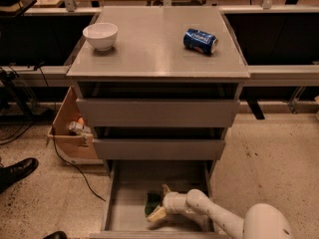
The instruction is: Place sponge into bottom drawer
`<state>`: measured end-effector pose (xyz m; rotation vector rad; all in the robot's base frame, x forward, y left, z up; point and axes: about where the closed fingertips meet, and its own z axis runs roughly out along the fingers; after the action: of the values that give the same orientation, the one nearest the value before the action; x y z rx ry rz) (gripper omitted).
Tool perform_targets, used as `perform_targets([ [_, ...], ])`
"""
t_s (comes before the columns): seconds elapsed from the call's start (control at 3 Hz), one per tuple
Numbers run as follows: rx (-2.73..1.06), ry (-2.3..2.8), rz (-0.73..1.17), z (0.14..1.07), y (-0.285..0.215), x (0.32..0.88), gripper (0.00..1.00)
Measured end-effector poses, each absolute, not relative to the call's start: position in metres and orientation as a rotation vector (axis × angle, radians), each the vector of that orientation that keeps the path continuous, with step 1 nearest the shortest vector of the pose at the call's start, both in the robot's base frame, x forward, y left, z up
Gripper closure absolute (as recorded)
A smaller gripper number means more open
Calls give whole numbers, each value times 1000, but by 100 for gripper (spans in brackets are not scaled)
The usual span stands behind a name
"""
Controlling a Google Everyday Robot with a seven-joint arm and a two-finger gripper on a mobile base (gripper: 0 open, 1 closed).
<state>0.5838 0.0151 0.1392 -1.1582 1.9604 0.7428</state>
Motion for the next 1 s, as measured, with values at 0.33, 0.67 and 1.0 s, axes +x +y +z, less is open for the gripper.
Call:
perform_targets([
  [0.33, -1152, 1986, 711, 147, 6, 585, 0],
  [0.67, -1116, 2039, 604, 172, -39, 589, 0],
  [1.0, -1079, 2089, 476, 218, -89, 586, 0],
])
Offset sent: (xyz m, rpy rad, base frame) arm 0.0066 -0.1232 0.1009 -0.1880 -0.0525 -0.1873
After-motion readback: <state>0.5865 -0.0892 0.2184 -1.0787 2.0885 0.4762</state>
